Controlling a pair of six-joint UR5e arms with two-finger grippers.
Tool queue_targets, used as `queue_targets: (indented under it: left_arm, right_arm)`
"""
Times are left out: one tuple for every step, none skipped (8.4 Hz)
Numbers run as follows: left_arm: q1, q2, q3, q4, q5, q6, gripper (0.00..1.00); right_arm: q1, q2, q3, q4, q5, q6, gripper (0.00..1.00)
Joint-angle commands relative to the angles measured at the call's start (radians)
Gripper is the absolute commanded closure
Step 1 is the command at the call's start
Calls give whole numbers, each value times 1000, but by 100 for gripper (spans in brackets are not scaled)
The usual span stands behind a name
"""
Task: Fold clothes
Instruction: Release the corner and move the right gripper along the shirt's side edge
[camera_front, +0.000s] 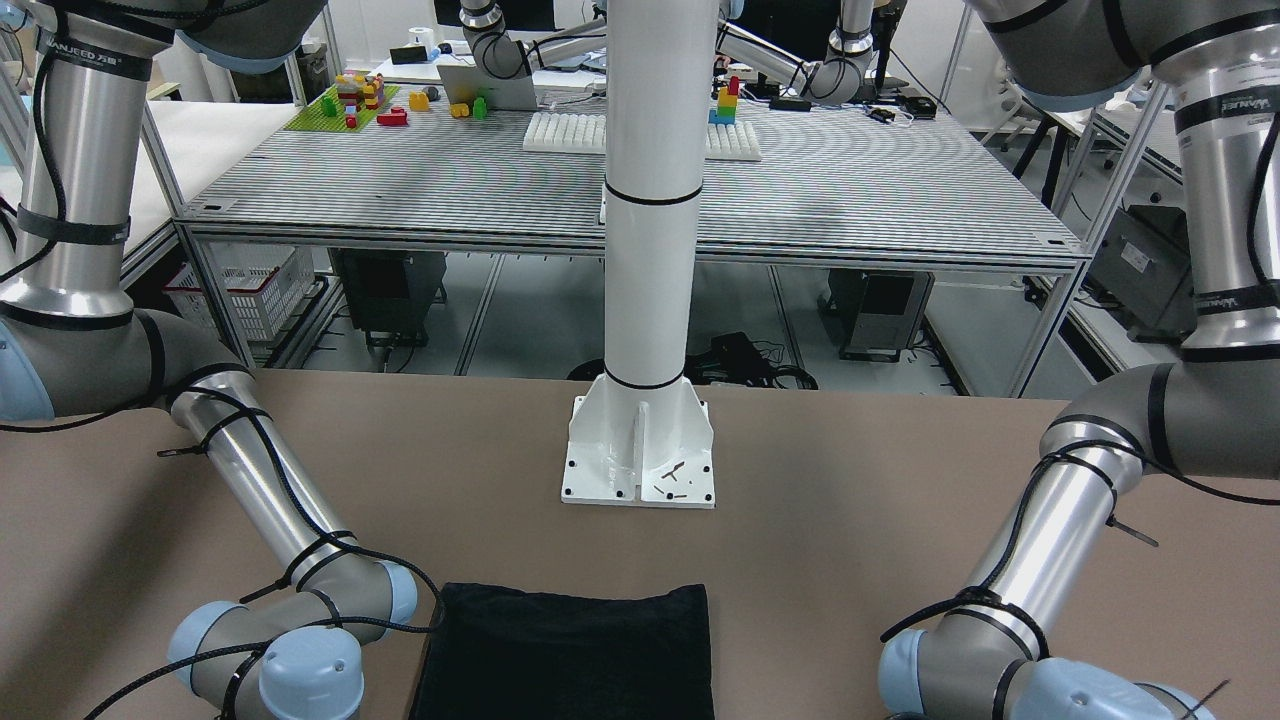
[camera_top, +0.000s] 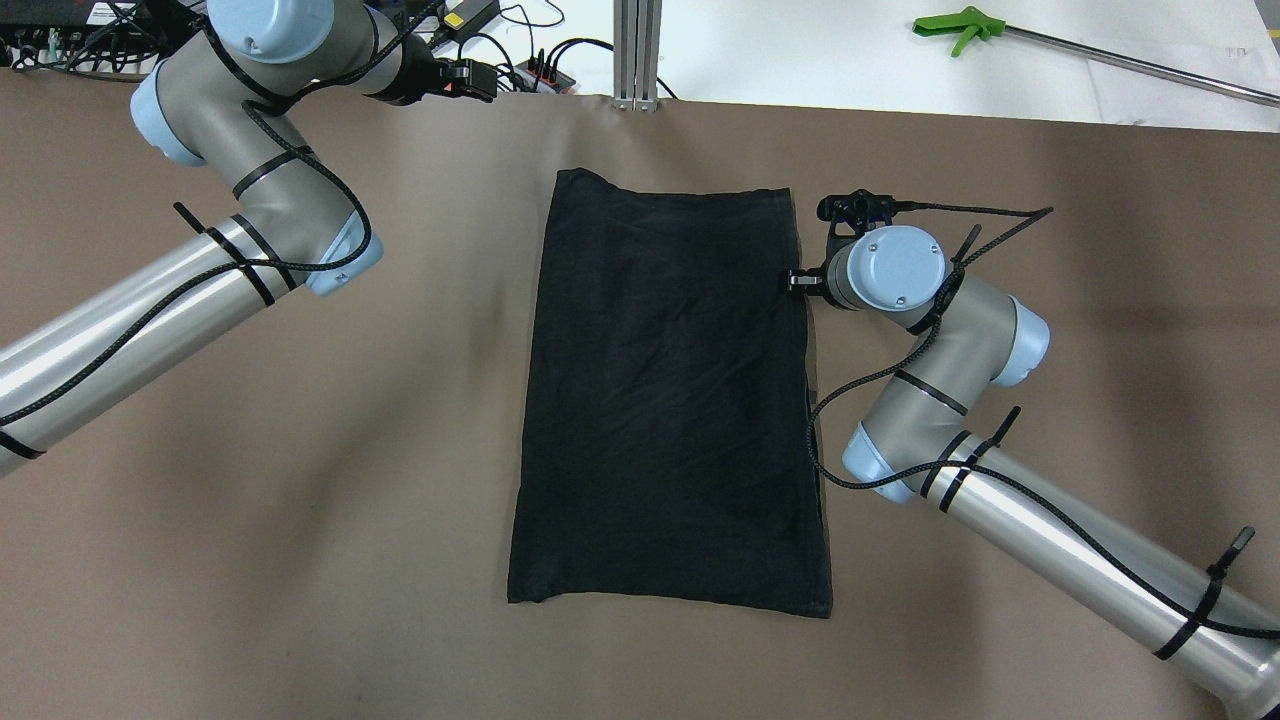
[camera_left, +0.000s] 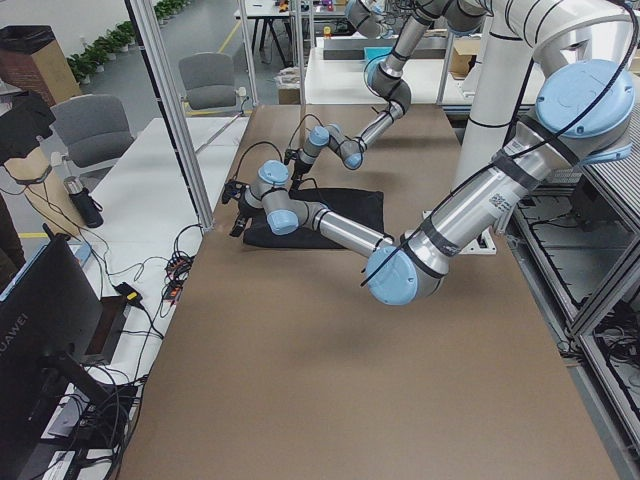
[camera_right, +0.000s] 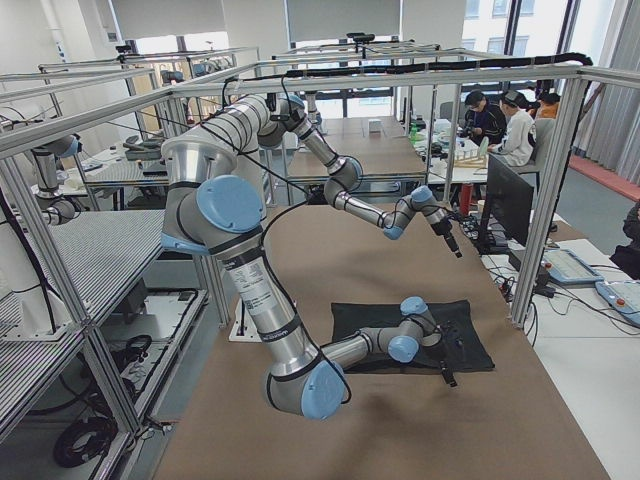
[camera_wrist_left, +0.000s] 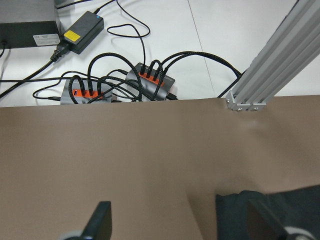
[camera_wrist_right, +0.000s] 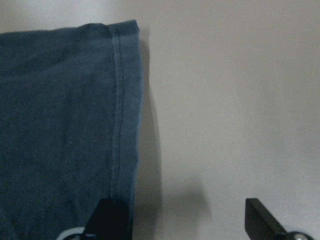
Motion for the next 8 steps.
queue_targets:
  left_arm:
    - [2, -1, -4, -1, -1, 0, 5]
    - [2, -1, -4, -2, -1, 0, 5]
    - [2, -1, -4, -2, -1, 0, 5]
    - [0, -5, -3, -2, 1, 0, 5]
    - [0, -8, -3, 1, 1, 0, 5]
    - [-1, -10, -3, 1, 1, 0, 5]
    - [-1, -15, -3, 2, 1, 0, 5]
    - [-1, -18, -6, 2, 1, -2, 5]
  right_arm:
    - [23, -18, 2, -2, 56, -50, 8]
    - [59, -14, 14, -4, 158, -46, 8]
    - [99, -9, 58, 1, 268, -9, 7]
    - [118, -7, 118, 7, 370, 128, 7]
    - [118, -4, 179, 22, 389, 235, 7]
    - [104, -16, 218, 86, 389, 322, 6]
    - [68, -33, 223, 202, 386, 401, 6]
    - [17, -53, 223, 276, 383, 457, 6]
